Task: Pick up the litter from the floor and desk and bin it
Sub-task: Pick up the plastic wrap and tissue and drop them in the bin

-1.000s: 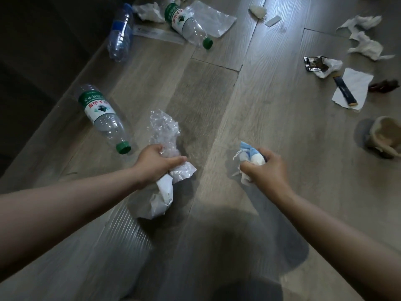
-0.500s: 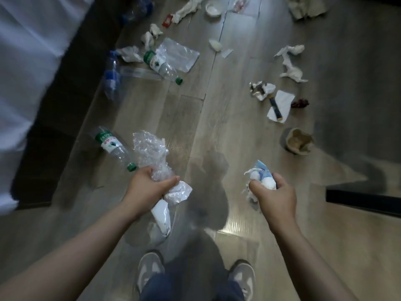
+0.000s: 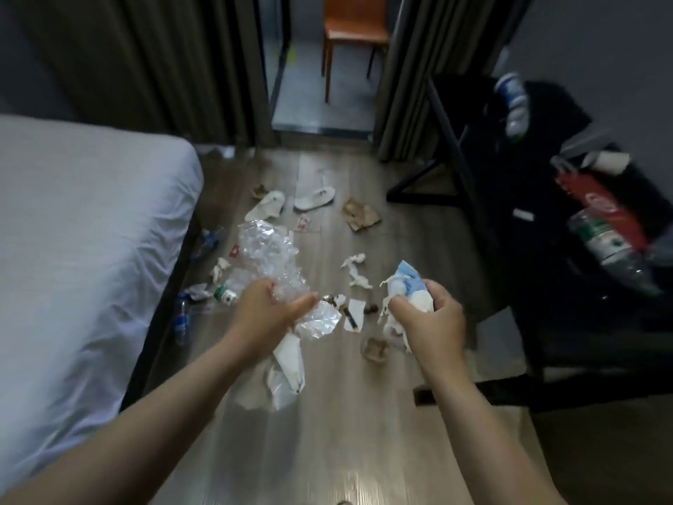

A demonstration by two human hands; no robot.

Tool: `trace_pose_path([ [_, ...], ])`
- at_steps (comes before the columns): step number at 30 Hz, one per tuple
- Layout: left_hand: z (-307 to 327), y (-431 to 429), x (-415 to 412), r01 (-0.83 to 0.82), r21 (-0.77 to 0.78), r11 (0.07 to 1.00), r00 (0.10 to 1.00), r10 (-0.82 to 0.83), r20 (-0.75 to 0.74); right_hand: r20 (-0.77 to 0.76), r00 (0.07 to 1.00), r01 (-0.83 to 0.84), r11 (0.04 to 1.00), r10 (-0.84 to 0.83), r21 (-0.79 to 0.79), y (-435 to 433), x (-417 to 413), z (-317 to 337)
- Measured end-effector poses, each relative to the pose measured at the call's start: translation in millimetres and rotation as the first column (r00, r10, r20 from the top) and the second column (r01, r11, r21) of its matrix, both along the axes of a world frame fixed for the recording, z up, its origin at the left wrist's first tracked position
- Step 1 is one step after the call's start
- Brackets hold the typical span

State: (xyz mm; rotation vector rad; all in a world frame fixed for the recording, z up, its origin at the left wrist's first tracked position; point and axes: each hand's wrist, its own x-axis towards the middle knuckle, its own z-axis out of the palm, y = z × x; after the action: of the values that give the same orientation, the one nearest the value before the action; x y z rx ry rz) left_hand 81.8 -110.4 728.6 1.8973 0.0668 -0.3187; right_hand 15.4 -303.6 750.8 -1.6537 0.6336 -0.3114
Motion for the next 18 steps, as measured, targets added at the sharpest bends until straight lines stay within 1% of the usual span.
trace_pose_path([
  [3,100.7,-25.3,1.9,0.056,-0.062,0.997,0.992,-0.049,0.117,0.142,0.990,0.001,1.000,0.003,-0.025,-20.9,-11.6,97.5],
  [7,218.2,-65.3,-2.5,0.126,-0.132,0.983,0.956,-0.085,0.282,0.324,0.946,0.037,0.998,-0.021,-0.045,-54.8,-32.2,209.4],
  [9,273.6,-93.6,-7.8,0.202,-0.166,0.965,0.919,-0.128,0.374,0.424,0.905,0.084,0.993,-0.038,-0.089,-74.4,-46.3,262.5],
  [11,319.2,-116.9,-16.1,0.264,-0.169,0.950,0.871,-0.159,0.465,0.508,0.858,0.146,0.983,-0.071,-0.109,-90.5,-58.4,302.5],
  [15,383.1,-166.7,-41.8,0.400,-0.201,0.894,0.766,-0.206,0.609,0.625,0.773,0.253,0.957,-0.111,-0.143,-124.6,-97.5,365.0],
  [18,409.3,-197.3,-65.0,0.535,-0.195,0.822,0.695,-0.297,0.655,0.673,0.719,0.366,0.917,-0.173,-0.156,-140.0,-128.9,391.7],
])
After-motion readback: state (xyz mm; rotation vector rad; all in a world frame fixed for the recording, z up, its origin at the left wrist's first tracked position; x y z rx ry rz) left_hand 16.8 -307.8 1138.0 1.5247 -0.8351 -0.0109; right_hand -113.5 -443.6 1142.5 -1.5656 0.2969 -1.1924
